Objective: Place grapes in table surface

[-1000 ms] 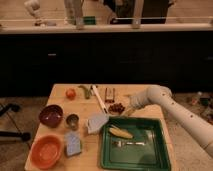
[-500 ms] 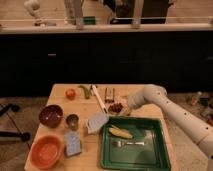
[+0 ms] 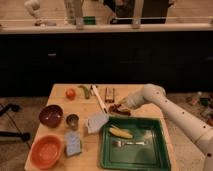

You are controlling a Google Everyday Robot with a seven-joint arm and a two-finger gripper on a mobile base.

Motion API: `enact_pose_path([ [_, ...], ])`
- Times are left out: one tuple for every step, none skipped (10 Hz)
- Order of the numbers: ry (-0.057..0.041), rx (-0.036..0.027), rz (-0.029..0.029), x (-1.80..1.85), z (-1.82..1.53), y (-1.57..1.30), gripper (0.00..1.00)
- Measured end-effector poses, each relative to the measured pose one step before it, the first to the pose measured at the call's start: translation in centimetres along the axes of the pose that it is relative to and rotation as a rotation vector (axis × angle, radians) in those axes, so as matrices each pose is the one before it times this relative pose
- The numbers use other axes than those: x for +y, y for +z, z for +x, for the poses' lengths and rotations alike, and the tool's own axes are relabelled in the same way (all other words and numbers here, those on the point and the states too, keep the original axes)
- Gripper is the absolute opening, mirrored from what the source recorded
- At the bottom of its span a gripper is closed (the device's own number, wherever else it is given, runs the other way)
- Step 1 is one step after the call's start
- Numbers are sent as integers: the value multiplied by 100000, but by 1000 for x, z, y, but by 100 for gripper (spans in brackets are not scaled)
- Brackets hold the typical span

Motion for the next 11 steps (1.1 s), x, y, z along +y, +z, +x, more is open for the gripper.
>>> enact_pose_path([
  [62, 26, 129, 15, 102, -229, 16],
  [21, 50, 183, 54, 150, -308, 5],
  [50, 151, -20, 112, 195, -194, 1],
  [40, 154, -145, 145, 213, -236, 0],
  [192, 392, -422, 207, 294, -149, 0],
  [141, 425, -324, 202, 350, -143, 0],
  [-101, 356, -54, 131, 191, -244, 0],
  [-326, 429, 126, 125, 119, -397, 0],
  [-1139, 374, 595, 34, -230, -806, 0],
  [-1173, 159, 629, -67, -411, -747, 0],
  [-1613, 62, 819, -96, -675, -1046, 0],
])
